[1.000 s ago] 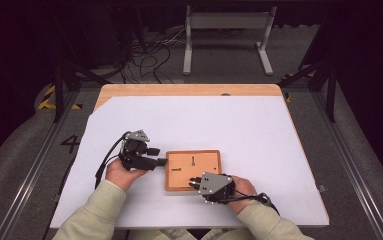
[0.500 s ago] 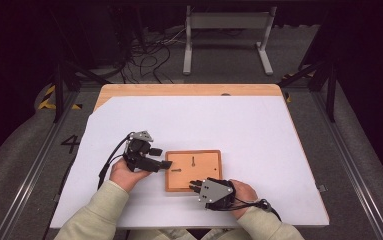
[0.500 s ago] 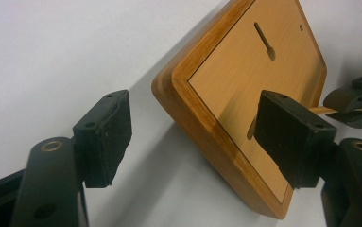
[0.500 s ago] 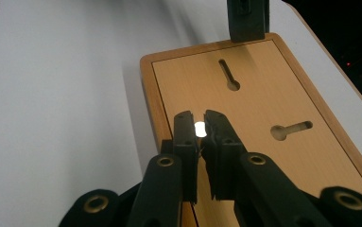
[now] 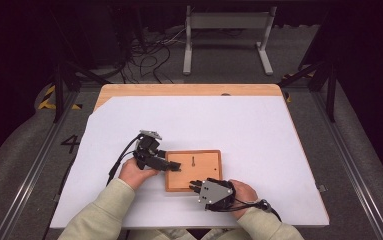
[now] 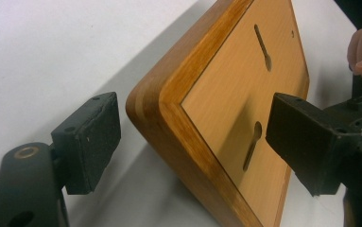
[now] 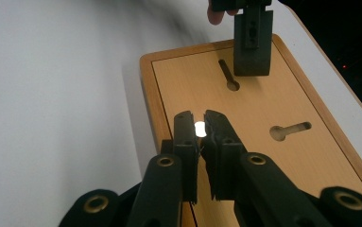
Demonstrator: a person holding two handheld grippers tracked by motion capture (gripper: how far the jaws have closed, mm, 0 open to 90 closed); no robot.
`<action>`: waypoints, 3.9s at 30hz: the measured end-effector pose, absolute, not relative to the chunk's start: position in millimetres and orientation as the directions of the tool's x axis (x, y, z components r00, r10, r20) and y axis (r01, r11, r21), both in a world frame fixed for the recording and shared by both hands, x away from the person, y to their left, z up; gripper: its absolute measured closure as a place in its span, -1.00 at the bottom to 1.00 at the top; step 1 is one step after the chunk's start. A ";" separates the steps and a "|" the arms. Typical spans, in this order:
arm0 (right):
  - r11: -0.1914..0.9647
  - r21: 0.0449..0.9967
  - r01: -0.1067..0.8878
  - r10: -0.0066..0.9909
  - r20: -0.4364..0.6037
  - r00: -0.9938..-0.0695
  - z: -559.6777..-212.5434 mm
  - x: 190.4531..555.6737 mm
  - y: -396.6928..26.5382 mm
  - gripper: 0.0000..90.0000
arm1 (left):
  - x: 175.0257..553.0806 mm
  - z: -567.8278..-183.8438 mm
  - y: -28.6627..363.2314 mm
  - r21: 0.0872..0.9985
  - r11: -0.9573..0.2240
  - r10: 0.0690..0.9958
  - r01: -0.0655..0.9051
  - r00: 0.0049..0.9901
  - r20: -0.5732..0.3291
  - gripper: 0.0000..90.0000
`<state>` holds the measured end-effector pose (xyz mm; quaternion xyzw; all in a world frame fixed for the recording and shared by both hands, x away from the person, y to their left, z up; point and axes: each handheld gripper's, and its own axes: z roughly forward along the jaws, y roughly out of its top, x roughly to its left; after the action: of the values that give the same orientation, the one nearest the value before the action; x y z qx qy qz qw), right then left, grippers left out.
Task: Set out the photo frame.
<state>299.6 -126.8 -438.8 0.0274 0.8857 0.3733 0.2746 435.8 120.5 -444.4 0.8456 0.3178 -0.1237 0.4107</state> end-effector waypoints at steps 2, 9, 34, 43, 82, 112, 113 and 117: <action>0.720 0.675 -0.160 0.252 -0.468 -0.847 -438.9 299.8 -126.8 0.86 | 438.2 -444.4 117.0 0.609 -0.470 0.422 0.639 0.769 -0.481 -0.57; 0.719 0.676 -0.159 0.254 -0.469 -0.846 -439.0 300.0 -126.9 0.86 | 439.0 -442.2 103.9 0.604 -0.509 0.419 0.613 0.789 -0.449 -0.49; 0.582 0.809 -0.086 0.269 -0.291 -0.918 -404.2 304.7 -153.4 0.15 | 420.3 -419.0 117.1 0.694 -0.524 0.334 0.494 0.868 -0.367 -0.01; 0.498 0.867 -0.011 0.405 -0.244 -0.881 -384.3 311.1 -194.3 0.15 | 394.3 -401.7 119.3 0.727 -0.571 0.291 0.381 0.922 -0.254 0.17; 0.447 0.886 0.121 0.525 -0.150 -0.838 -389.6 308.1 -260.0 0.03 | 344.4 -402.3 114.9 0.701 -0.689 0.001 0.184 0.968 -0.253 0.20; 0.487 0.852 0.193 0.513 -0.100 -0.852 -403.3 309.3 -262.0 0.08 | 335.1 -412.0 142.3 0.693 -0.691 -0.026 0.207 0.951 -0.309 -0.44; 0.495 0.844 0.206 0.511 -0.092 -0.854 -404.5 309.1 -261.8 0.18 | 335.0 -411.4 146.0 0.696 -0.683 -0.022 0.220 0.947 -0.320 -0.45; 0.534 0.818 0.216 0.490 -0.091 -0.867 -408.0 307.4 -259.8 0.49 | 338.3 -409.0 159.8 0.716 -0.647 0.001 0.263 0.939 -0.344 -0.48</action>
<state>307.4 -259.8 -408.0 0.2049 0.8615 0.4373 0.1570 338.3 159.8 -409.0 0.8936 0.0737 -0.1582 0.4136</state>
